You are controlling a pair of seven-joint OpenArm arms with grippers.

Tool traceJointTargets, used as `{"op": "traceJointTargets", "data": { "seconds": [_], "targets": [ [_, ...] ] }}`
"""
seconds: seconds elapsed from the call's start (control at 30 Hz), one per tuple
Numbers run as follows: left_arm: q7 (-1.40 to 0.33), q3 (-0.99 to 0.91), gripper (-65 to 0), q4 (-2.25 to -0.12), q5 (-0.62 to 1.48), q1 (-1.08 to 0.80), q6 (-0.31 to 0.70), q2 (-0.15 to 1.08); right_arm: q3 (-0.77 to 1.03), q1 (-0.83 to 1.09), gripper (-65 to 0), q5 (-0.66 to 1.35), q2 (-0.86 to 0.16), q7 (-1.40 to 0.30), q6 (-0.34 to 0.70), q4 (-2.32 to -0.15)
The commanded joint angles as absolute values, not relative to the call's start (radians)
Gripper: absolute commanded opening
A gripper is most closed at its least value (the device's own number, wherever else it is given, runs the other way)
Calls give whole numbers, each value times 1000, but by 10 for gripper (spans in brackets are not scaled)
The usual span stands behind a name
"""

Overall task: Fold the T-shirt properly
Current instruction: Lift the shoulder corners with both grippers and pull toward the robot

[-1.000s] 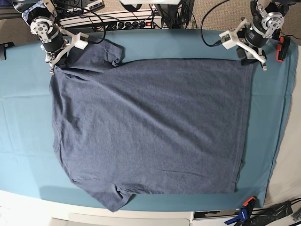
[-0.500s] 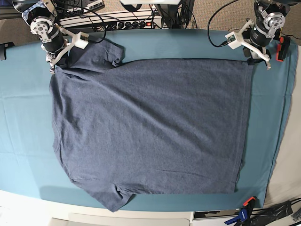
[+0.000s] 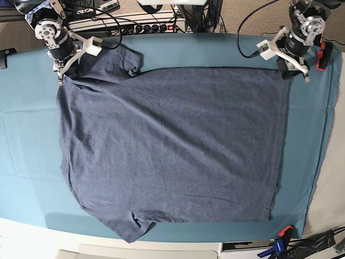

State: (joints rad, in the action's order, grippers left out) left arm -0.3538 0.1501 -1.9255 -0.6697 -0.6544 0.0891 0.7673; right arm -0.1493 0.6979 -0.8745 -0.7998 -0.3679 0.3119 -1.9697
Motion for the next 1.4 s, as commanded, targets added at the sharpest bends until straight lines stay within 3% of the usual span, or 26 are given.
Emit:
{"op": "traceJointTargets", "data": {
  "seconds": [0.0,0.2,0.4,0.67,1.1,1.37],
  "targets": [
    [-352,171,-411,-1927,-692,-650,55,778,-136,698,-650,-883,-815,-374,297,-1991],
    [-396,321,-411,-1847,-722,-548,19,778,-136,698,-650,-883,-806,-382,297,-1998],
    [-418,347,-422,-1827,-692,-513,14,779,-136,698,-650,-883,-806,-385,297,-1998],
    [-439,347,-647,-1827,-650,-513,15,779,-136,698,-650,-883,-806,-386,297,-1998],
    [-521,347,-650,-1919,-650,-522,-27,786,-136,698,-650,-846,-807,-395,295,-1998],
    [-570,340,-650,-2050,-651,-604,-28,859,-136,710,-650,-846,-809,-424,295,-1998]
  ]
}}
